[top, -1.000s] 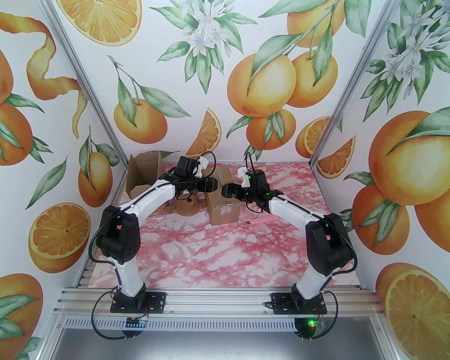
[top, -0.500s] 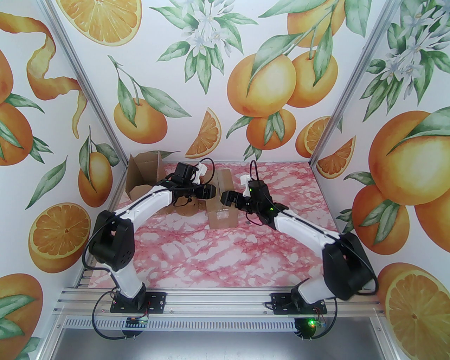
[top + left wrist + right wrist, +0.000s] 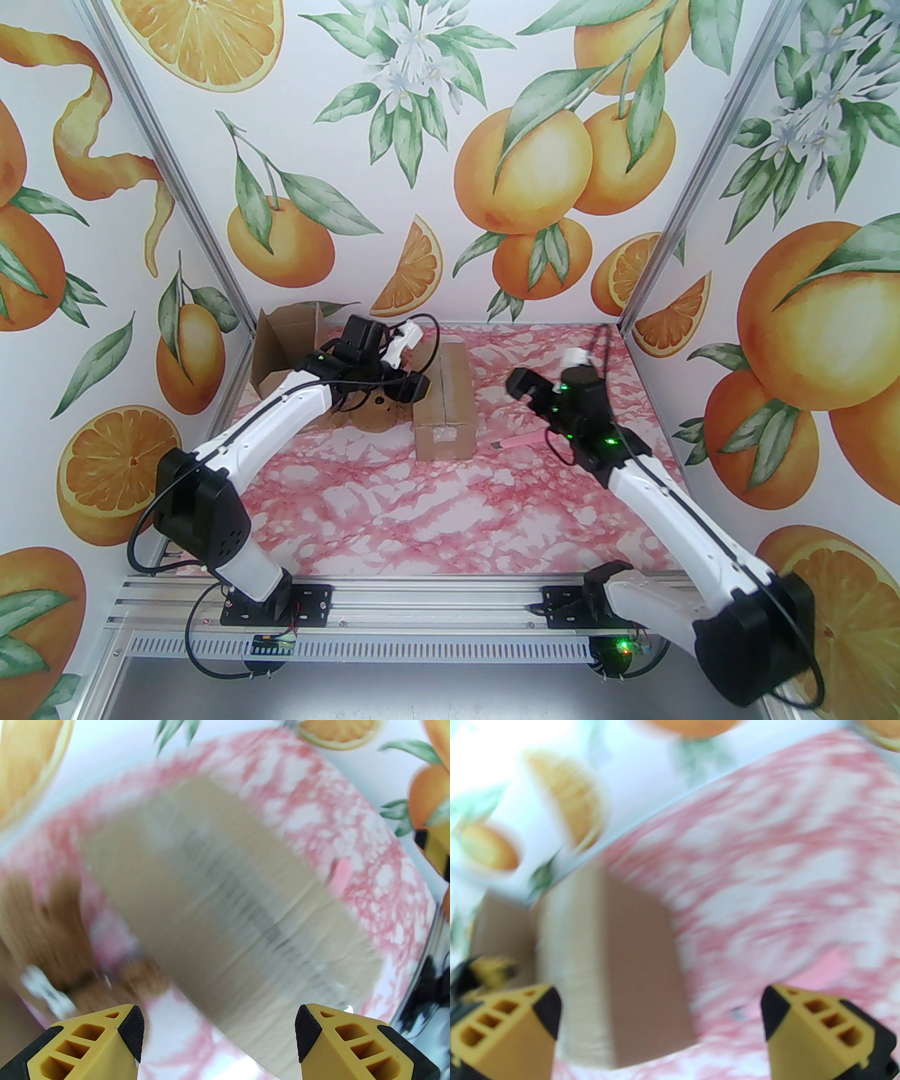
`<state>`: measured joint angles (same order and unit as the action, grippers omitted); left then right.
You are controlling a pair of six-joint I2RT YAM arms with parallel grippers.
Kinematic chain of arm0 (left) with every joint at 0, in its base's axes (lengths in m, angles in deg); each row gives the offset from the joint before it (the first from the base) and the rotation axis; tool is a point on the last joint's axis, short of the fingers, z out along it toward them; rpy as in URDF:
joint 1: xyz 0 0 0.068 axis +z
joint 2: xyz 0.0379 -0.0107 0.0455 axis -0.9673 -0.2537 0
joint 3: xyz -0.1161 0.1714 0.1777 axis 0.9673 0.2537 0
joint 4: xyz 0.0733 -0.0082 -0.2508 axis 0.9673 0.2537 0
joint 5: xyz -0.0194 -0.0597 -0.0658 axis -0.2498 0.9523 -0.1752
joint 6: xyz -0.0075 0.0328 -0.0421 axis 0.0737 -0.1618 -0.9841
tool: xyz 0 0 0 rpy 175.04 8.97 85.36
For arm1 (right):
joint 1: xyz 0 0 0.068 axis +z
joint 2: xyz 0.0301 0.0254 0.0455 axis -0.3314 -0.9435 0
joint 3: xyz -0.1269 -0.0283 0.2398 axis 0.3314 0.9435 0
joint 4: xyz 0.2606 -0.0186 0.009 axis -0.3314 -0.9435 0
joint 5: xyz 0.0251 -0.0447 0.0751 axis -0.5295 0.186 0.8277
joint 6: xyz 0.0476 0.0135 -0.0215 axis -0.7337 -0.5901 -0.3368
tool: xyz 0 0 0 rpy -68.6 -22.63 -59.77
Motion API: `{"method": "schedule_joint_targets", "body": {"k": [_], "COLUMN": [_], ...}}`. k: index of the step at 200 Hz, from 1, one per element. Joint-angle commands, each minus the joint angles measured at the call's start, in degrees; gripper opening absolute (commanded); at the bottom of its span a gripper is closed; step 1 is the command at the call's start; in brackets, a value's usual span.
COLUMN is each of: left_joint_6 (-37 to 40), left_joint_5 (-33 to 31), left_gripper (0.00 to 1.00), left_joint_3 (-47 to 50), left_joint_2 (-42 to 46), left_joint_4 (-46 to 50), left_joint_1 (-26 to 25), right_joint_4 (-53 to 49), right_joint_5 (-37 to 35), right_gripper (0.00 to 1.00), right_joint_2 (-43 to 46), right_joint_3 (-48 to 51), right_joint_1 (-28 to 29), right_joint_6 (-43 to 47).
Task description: Unpack the express box
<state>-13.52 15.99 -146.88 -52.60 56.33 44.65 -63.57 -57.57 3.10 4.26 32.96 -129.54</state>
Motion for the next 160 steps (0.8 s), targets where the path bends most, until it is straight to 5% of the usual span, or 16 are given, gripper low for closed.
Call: {"method": "schedule_joint_targets", "body": {"k": [1, 27, 83, 160], "left_joint_6": [11.22, 16.36, 15.81, 16.31], "left_joint_5": [-2.7, -1.6, -1.29, -5.9], "left_gripper": [0.73, 0.72, 0.7, 0.67], "left_joint_3": [-12.84, -29.85, -56.39, -58.63], "left_joint_2": [-4.66, -18.28, -44.04, -56.01], "left_joint_4": [7.75, 16.71, 23.64, 19.25], "left_joint_1": [-6.78, -14.33, -20.55, -23.19], "right_joint_4": [-10.28, -13.48, -21.67, -25.46], "right_joint_5": [-3.24, 0.19, -9.35, -8.53], "right_gripper": [0.99, 0.97, 0.93, 0.92], "right_joint_2": [0.89, 3.11, 18.19, 24.55], "right_joint_3": [2.66, 5.02, 7.54, 7.76], "right_joint_1": [-6.44, -14.46, -21.41, -21.77], "right_joint_6": [-3.02, -4.92, -6.32, -4.49]}}
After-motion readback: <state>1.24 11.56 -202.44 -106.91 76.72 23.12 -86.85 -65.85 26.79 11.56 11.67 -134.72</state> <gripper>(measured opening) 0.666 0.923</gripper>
